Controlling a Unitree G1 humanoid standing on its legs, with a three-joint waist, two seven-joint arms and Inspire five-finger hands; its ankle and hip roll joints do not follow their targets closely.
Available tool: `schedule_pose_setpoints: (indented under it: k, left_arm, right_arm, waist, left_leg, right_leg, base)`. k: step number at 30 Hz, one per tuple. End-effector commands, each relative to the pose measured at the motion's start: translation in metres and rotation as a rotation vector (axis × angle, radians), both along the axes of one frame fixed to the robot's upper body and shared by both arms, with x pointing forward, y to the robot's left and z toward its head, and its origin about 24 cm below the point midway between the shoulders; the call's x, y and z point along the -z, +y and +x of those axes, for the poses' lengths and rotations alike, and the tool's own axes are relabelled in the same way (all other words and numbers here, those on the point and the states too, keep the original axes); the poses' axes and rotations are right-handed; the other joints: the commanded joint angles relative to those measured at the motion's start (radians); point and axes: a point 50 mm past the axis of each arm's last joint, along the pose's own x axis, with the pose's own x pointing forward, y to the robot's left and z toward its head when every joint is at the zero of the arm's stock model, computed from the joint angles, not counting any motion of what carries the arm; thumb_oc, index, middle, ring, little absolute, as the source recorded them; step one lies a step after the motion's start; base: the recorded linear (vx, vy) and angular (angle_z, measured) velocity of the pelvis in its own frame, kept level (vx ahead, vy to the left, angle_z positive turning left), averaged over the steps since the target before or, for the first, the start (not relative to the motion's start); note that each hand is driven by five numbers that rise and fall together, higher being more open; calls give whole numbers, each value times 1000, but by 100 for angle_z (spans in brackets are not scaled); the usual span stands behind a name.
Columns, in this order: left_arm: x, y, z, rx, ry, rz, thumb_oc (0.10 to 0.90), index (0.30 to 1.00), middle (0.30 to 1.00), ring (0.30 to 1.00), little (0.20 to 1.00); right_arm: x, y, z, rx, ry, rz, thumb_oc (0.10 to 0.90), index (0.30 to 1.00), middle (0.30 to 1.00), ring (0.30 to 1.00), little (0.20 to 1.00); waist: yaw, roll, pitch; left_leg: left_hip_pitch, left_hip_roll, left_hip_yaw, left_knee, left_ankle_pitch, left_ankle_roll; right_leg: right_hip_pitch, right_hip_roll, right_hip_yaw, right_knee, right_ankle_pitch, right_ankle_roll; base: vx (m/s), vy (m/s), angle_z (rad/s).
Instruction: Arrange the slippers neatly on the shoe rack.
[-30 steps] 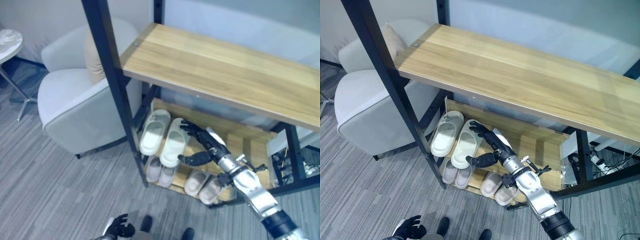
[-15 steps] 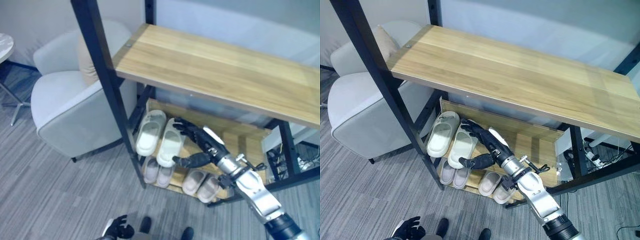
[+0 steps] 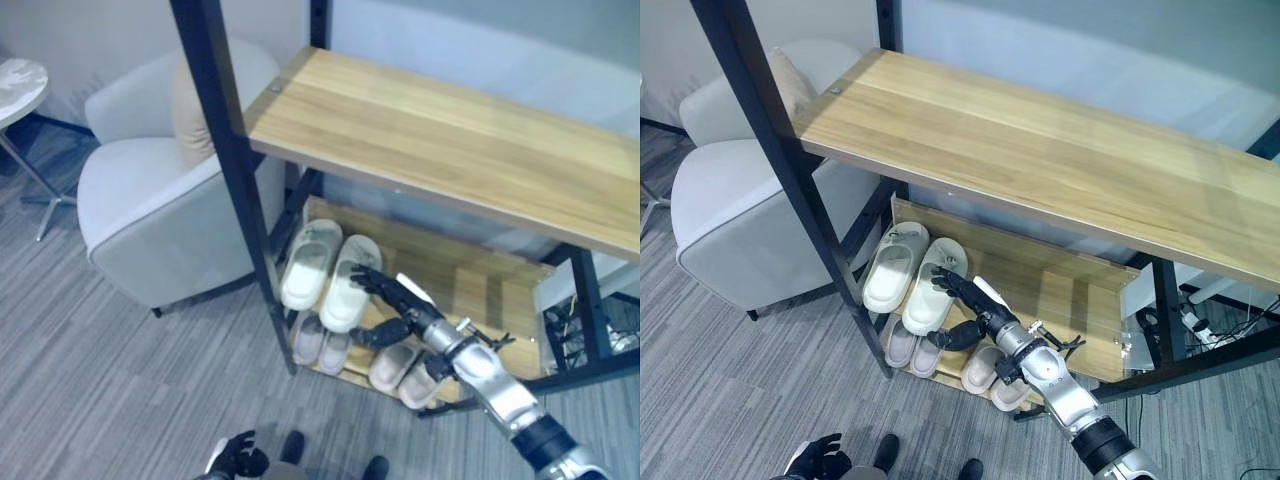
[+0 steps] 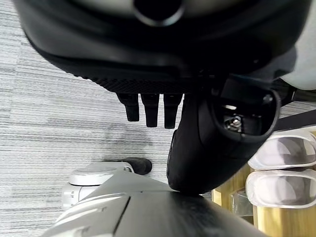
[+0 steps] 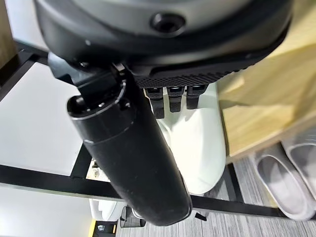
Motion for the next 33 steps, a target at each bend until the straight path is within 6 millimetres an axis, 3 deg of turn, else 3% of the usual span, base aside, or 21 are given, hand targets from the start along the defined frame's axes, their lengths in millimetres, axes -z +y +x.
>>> schedule_pose_setpoints:
  k: [1, 7, 14, 23, 28, 33]
  left_arm:
    - [12, -20, -25, 131, 122, -16, 800, 900, 900, 900, 900]
    - [12, -19, -22, 129, 113, -10, 800, 900, 900, 900, 900]
    - [12, -18, -24, 116, 120, -9, 800, 900, 900, 900, 900]
    - [13, -19, -26, 84, 131, -22, 800, 900, 900, 900, 900]
    - [14, -22, -27, 84, 135, -40, 800, 900, 900, 900, 900]
    - [15, -26, -27, 88, 136, -66, 800, 900, 900, 900, 900]
  right_arm:
    - [-50, 16, 22, -15, -244, 45, 800, 900, 900, 900, 900]
    - [-52, 17, 30, 14, -267, 25, 800, 900, 900, 900, 900]
    - [-59, 17, 24, -9, -295, 41, 800, 900, 900, 900, 900]
    - [-87, 7, -8, -116, -359, 194, 800, 900, 900, 900, 900]
    - [-92, -2, -29, -191, -360, 181, 800, 900, 900, 900, 900]
    - [-73, -19, -47, -206, -289, 43, 800, 900, 900, 900, 900]
  waist:
    - [47, -10, -5]
    - [63, -16, -2]
    - [57, -12, -9]
    - [1, 8, -36]
    - [-33, 23, -52]
    - [-72, 37, -63]
  left_leg:
    - [1, 17, 41, -13, -52, -22]
    - [0, 14, 31, -13, -51, -20]
    - [5, 11, 31, -13, -55, -19]
    - [26, 15, 57, -13, -58, -21]
    - [37, 18, 71, -13, -59, -24]
    - [45, 25, 88, -13, -57, -28]
  right_leg:
    - [34, -34, -21, 9, -48, 73]
    - [35, -35, -30, 11, -49, 73]
    - [42, -36, -28, 12, -51, 71]
    - [50, -36, -11, 12, -53, 71]
    - [55, -35, 1, 12, -53, 72]
    - [52, -32, 19, 12, -52, 72]
  base:
    - [5, 4, 3]
    - [7, 3, 12]
    - [0, 0, 0]
    - [2, -2, -1]
    - [2, -14, -11]
    - [-5, -23, -12]
